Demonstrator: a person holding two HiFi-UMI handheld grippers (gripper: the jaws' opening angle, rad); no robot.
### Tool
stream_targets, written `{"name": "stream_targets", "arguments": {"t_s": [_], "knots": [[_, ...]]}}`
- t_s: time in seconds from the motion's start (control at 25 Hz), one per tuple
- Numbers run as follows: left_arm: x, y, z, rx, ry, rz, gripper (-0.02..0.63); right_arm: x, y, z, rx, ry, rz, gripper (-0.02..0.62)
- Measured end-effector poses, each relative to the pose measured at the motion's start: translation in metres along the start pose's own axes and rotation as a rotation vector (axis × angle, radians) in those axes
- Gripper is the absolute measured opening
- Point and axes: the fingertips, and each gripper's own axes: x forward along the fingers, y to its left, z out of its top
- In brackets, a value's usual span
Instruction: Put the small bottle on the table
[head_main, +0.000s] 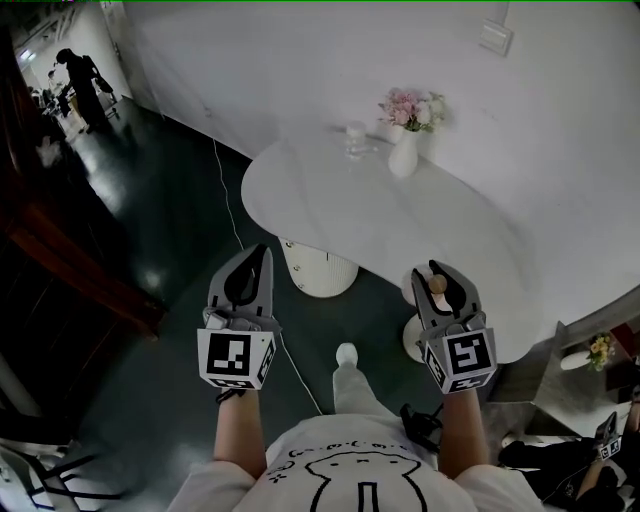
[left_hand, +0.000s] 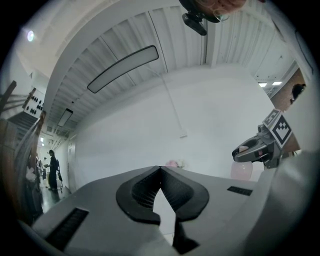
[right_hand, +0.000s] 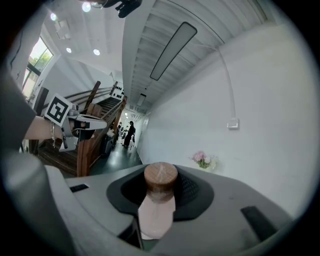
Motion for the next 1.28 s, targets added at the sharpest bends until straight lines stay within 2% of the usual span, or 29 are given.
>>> {"name": "stream_targets", "arguments": {"t_s": [0.36, 0.84, 1.04, 1.28], "knots": [[0.107, 0.038, -0.023, 0.004, 0.013, 0.033, 0.005, 0.11, -0.042, -0.003, -0.014, -0.012, 0.064, 0.112], [0.245, 0.057, -0.055, 0.019, 0.06, 0.01, 0.005, 0.235, -0.112, -0.03, 0.036, 0.026, 0.095, 0.112], [0.283, 0.057, -0.071, 0.015, 0.079, -0.008, 0.005, 0.267, -0.128, -0.044, 0.052, 0.043, 0.107, 0.112], [0.305, 0.061, -0.093, -0.013, 0.108, -0.038, 0.005, 0.291, -0.133, -0.055, 0.062, 0.08, 0.1, 0.112]]}}
